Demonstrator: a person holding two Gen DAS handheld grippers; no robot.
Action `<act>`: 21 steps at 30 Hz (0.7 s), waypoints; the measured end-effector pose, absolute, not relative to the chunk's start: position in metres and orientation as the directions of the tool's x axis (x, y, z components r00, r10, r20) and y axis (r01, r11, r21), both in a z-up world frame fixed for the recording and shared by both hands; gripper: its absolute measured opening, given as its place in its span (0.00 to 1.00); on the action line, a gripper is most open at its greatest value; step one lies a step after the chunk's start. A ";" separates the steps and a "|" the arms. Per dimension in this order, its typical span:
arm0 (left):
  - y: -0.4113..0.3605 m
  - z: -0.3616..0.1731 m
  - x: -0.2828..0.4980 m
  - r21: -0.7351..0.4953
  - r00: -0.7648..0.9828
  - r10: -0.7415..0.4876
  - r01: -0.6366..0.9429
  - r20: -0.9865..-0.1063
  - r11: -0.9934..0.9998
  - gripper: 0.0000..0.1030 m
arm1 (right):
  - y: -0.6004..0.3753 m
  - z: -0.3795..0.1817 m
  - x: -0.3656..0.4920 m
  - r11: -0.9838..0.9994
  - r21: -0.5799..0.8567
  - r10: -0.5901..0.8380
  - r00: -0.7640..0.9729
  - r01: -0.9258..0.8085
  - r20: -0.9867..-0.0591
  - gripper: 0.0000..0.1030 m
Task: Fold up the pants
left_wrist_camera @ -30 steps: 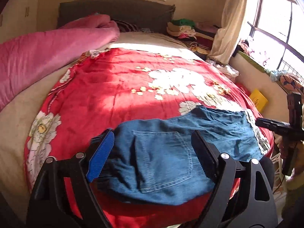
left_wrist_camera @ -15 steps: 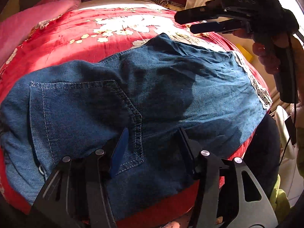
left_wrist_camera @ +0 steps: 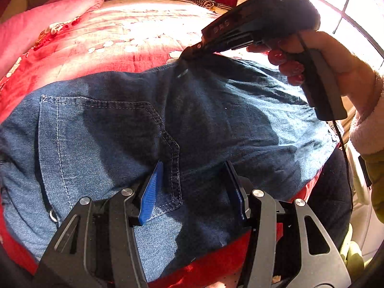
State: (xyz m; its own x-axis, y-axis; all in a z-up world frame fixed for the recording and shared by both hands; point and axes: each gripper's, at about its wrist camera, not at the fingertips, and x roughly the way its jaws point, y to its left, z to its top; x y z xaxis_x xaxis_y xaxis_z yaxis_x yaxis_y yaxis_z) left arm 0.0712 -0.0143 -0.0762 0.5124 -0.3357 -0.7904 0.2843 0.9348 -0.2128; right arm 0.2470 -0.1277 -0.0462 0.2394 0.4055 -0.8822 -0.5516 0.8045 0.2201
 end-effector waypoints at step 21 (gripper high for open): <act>-0.041 -0.004 0.122 -0.222 0.565 -0.382 0.332 -0.731 0.917 0.51 | -0.396 0.021 0.200 0.908 0.338 0.419 0.551 -0.247 -0.722 0.55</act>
